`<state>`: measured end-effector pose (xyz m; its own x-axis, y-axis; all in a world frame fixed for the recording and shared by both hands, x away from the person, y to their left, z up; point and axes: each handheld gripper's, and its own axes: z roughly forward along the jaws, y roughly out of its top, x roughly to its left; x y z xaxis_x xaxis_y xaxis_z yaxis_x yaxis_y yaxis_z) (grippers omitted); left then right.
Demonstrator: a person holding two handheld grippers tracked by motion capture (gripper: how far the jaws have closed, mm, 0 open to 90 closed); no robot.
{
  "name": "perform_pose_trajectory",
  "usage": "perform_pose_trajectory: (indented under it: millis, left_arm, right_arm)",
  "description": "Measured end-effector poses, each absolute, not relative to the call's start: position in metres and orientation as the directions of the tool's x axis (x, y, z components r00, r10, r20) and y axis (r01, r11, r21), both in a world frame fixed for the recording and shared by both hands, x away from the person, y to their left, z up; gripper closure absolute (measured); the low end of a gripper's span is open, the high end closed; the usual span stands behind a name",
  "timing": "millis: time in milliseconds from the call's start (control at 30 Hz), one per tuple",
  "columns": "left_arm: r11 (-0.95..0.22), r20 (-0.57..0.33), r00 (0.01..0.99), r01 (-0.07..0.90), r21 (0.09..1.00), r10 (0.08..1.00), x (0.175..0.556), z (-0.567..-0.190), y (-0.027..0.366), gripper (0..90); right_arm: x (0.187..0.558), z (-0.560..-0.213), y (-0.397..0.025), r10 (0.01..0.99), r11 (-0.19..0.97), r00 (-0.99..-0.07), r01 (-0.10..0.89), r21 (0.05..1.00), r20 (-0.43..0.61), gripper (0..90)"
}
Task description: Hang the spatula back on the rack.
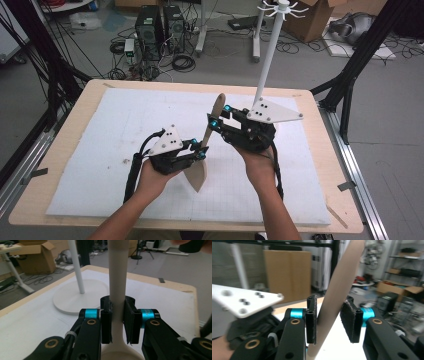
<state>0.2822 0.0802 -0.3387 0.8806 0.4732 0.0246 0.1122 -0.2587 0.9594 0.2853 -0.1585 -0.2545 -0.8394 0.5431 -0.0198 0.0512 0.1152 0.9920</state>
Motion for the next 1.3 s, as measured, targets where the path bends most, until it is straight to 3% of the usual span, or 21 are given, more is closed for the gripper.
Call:
perform_pose_trajectory:
  millis: [267, 467, 633, 767, 933, 1100, 1167, 1233, 1300]
  left_arm:
    - [-0.24, 0.001, 0.931, 0.094, 0.966, 0.366, 0.286, -0.34, 0.088, 75.5]
    - [-0.208, -0.026, 0.957, 0.089, 0.974, 0.288, 0.291, -0.339, 0.094, 61.5]
    - [-0.193, -0.038, 0.974, 0.082, 0.978, 0.222, 0.296, -0.336, 0.096, 57.7]
    - [-0.197, -0.034, 0.989, 0.062, 0.978, 0.144, 0.295, -0.337, 0.091, 58.8]
    - [-0.217, -0.037, 0.996, 0.052, 0.975, 0.076, 0.294, -0.341, 0.084, 72.8]
    - [-0.232, -0.006, 0.997, 0.023, 0.972, 0.075, 0.289, -0.341, 0.079, 78.2]
    - [-0.241, -0.032, 0.993, 0.059, 0.969, 0.117, 0.289, -0.339, 0.077, 78.6]
    - [-0.255, -0.044, 0.987, 0.083, 0.963, 0.157, 0.291, -0.339, 0.075, 78.7]
    - [-0.266, -0.029, 0.979, 0.084, 0.96, 0.203, 0.292, -0.339, 0.074, 78.7]
  right_arm:
    - [0.287, -0.251, -0.161, 0.388, 0.107, -0.921, 0.065, 0.992, 0.019, 73.6]
    - [0.284, -0.247, -0.162, 0.331, 0.124, -0.944, 0.042, 0.991, -0.001, 74.4]
    - [0.285, -0.244, -0.166, 0.246, 0.123, -0.969, 0.037, 0.992, 0.006, 74.3]
    - [0.288, -0.246, -0.169, 0.178, 0.119, -0.984, 0.042, 0.992, 0.02, 74.3]
    - [0.287, -0.248, -0.168, 0.105, 0.13, -0.994, 0.031, 0.991, 0.017, 74.3]
    - [0.288, -0.248, -0.168, 0.083, 0.143, -0.997, 0.02, 0.99, 0.008, 73.6]
    - [0.288, -0.25, -0.171, 0.134, 0.12, -0.991, 0.02, 0.993, 0.003, 67.6]
    - [0.286, -0.253, -0.179, 0.241, 0.049, -0.971, 0.026, 0.998, 0.013, 45.9]
    - [0.285, -0.254, -0.182, 0.272, 0.048, -0.962, 0.028, 0.998, 0.014, 45.8]
